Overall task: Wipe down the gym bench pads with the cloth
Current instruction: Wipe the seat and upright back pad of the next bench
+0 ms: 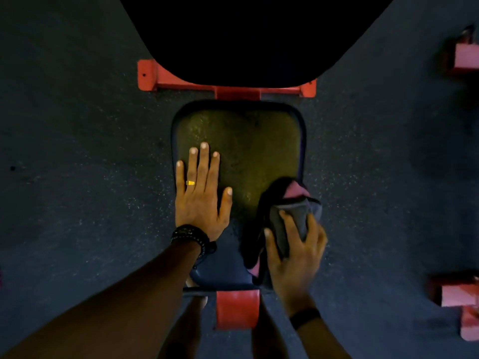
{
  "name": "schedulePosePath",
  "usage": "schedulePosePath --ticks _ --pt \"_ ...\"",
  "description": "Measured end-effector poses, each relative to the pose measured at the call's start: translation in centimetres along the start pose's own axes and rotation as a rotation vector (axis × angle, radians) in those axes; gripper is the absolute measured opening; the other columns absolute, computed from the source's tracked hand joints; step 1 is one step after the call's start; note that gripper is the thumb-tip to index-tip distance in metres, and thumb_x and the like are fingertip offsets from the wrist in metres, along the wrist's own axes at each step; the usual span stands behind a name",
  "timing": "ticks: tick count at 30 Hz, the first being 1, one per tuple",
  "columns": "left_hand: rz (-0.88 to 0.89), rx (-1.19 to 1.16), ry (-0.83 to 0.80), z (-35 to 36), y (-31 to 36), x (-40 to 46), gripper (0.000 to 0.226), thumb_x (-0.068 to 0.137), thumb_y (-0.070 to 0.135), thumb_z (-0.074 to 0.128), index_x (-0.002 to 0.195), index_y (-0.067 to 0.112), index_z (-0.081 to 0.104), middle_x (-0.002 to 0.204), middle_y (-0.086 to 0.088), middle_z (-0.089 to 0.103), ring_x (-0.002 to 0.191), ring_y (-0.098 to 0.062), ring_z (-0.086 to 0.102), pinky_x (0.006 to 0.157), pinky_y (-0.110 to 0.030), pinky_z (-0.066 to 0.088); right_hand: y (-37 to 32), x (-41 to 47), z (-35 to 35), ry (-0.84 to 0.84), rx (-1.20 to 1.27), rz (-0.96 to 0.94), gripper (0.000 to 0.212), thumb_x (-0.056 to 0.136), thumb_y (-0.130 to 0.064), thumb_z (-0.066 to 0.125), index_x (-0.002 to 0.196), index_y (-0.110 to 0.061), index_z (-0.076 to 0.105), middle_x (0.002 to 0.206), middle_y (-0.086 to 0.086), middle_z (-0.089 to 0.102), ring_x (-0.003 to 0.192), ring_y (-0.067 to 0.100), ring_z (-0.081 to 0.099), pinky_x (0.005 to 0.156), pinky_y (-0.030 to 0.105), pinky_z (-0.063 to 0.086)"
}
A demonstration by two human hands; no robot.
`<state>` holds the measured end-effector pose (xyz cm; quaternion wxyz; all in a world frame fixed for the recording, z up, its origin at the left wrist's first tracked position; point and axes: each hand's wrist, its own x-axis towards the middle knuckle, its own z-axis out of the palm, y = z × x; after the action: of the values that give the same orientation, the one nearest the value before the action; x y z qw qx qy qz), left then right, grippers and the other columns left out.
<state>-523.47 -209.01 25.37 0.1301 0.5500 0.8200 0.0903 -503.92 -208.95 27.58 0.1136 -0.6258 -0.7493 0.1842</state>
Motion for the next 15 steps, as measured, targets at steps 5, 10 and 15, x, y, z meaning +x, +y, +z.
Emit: schedulePosePath --ticks 5,10,15 --pt "-0.014 -0.022 0.022 0.1 0.0 -0.2 0.066 0.095 0.038 0.034 0.153 0.007 0.027 0.163 -0.014 0.014 0.152 -0.028 0.008 0.122 -0.053 0.009 -3.1 11.8 2.0 0.157 -0.091 0.004 0.044 0.093 -0.048 0.055 0.132 -0.029 0.058 0.142 0.017 0.048 0.129 0.043 0.041 0.096 0.057 0.041" --pt "-0.013 -0.060 0.035 0.0 0.1 0.0 0.062 0.095 0.032 0.033 0.151 0.005 0.031 0.162 -0.015 0.017 0.151 -0.030 0.011 0.122 -0.053 0.011 -8.5 19.9 4.2 0.210 -0.187 0.043 0.040 0.092 -0.049 0.049 0.122 -0.029 0.065 0.128 0.015 0.058 0.124 0.041 0.047 0.093 0.057 0.040" --pt "-0.005 -0.067 0.026 0.0 0.0 -0.1 0.061 0.095 0.031 0.033 0.151 0.005 0.031 0.163 -0.014 0.016 0.152 -0.029 0.009 0.122 -0.051 0.009 -3.0 14.8 1.0 0.049 -0.201 -0.230 0.048 0.094 -0.056 0.053 0.135 -0.030 0.056 0.145 0.014 0.046 0.131 0.041 0.040 0.090 0.054 0.043"
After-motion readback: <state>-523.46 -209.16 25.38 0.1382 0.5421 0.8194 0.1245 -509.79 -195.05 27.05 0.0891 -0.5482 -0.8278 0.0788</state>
